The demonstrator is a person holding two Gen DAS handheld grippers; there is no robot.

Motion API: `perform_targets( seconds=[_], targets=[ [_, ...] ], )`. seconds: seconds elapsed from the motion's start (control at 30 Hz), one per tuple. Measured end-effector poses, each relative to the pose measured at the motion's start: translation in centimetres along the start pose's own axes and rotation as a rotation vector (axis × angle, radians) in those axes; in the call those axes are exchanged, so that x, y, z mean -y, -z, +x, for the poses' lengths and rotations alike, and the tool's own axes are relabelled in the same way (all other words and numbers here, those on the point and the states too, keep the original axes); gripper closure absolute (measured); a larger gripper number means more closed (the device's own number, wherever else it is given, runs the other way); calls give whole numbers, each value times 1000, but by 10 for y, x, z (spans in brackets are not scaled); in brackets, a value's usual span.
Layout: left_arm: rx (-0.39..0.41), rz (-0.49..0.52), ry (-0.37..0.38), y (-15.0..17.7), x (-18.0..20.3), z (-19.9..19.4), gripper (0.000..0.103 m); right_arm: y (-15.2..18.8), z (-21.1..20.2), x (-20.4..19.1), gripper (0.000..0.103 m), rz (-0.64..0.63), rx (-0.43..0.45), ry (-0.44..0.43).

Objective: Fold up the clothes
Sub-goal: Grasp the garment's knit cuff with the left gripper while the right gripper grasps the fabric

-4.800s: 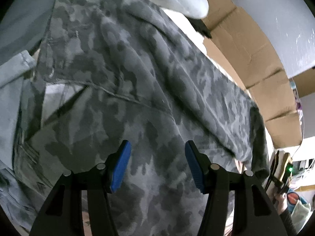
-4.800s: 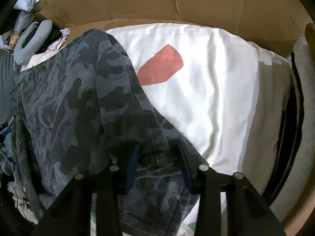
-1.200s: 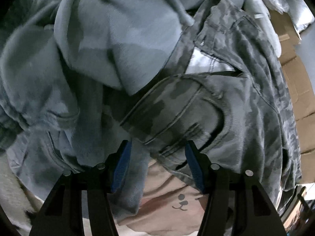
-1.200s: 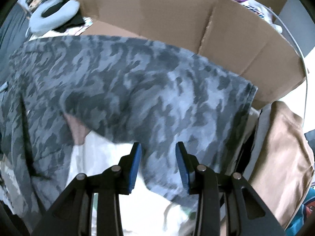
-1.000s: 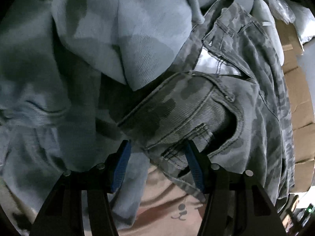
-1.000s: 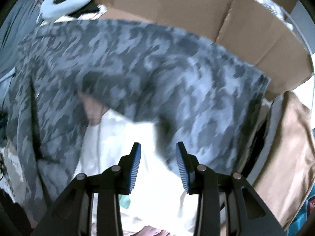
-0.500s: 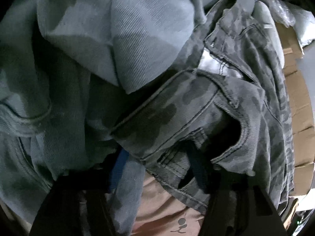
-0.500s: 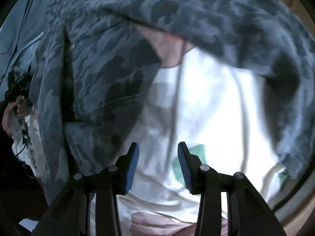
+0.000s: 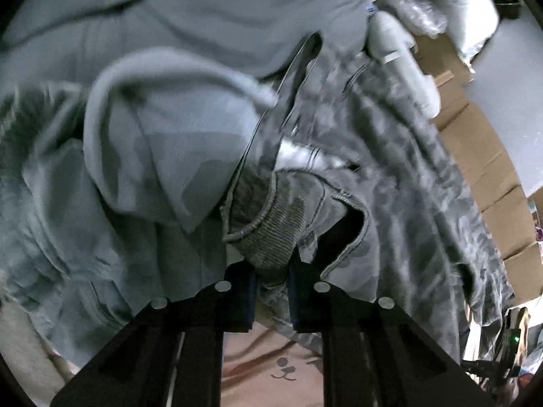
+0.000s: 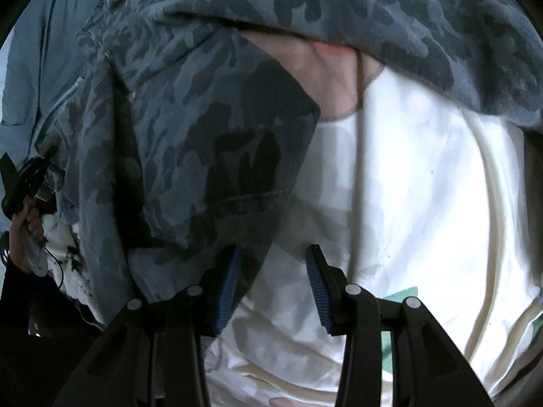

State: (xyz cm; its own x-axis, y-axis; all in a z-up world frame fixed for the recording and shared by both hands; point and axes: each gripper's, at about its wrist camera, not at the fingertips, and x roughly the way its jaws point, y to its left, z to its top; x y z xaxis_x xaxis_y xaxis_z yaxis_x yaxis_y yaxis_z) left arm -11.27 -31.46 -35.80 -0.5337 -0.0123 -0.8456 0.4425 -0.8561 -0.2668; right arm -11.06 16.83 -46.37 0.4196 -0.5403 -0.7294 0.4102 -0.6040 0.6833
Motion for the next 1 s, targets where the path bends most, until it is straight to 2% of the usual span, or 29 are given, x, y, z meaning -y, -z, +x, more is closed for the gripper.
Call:
perform_targets(
  seconds=[0.17,0.2,0.23,0.3,0.43,0.63,0.83,1.0],
  targets=[
    [38,18,-11,-25,5,-19,91,2,-10,6,64,47,24,-67],
    [44,24,-15,-33,2,-29,91,1,-11,5,56,47,26,-79],
    [50,35,-21,-38,4,-35,91,1,-11,4,42,48,29,-92],
    [65,57,-31,-50,8,-44,91,0,-12,2,36,49,33,-117],
    [105,105,-40,-71,22,-65,92,-2,-15,-2,36,50,42,-167],
    [145,190,-2,-89,51,-97,92,-2,7,-5,36,34,-17,-108],
    [160,220,66,-105,78,-119,92,-3,20,-9,36,-12,-51,-87],
    [145,238,19,-120,83,-127,92,-3,21,-9,36,-7,-53,-97]
  ],
)
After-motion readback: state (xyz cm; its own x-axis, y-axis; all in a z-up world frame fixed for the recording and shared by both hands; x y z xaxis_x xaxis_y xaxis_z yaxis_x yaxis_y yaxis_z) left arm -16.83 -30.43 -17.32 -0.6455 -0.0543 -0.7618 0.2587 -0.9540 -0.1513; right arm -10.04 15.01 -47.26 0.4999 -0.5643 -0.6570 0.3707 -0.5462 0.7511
